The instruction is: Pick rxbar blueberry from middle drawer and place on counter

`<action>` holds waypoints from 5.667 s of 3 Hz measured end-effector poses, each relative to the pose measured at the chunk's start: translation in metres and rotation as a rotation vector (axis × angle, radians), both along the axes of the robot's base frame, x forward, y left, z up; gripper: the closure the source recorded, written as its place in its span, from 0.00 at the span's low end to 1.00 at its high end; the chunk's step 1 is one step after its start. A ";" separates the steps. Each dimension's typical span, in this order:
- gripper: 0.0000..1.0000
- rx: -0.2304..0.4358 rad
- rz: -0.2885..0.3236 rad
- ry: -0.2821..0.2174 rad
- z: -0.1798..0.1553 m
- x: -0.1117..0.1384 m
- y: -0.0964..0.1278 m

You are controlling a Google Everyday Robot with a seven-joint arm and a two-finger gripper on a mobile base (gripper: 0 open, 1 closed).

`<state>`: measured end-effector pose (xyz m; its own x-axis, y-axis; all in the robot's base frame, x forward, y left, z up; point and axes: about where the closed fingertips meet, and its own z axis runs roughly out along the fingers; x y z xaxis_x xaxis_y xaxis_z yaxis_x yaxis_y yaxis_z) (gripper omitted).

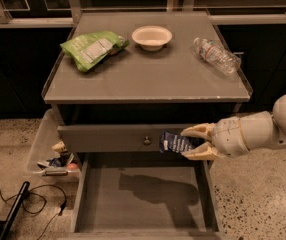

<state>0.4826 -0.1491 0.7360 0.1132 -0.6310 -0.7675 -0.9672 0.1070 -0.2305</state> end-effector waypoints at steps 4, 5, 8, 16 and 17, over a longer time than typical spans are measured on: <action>1.00 -0.054 0.151 -0.181 0.129 0.032 0.036; 1.00 -0.042 0.174 -0.189 0.162 0.075 0.043; 1.00 -0.005 0.145 -0.265 0.181 0.117 0.054; 0.35 0.004 -0.189 0.051 0.117 0.205 0.003; 0.11 0.004 -0.189 0.051 0.117 0.205 0.003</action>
Offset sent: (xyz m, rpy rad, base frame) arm -0.0043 0.0143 0.0483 -0.0046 -0.0820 0.0644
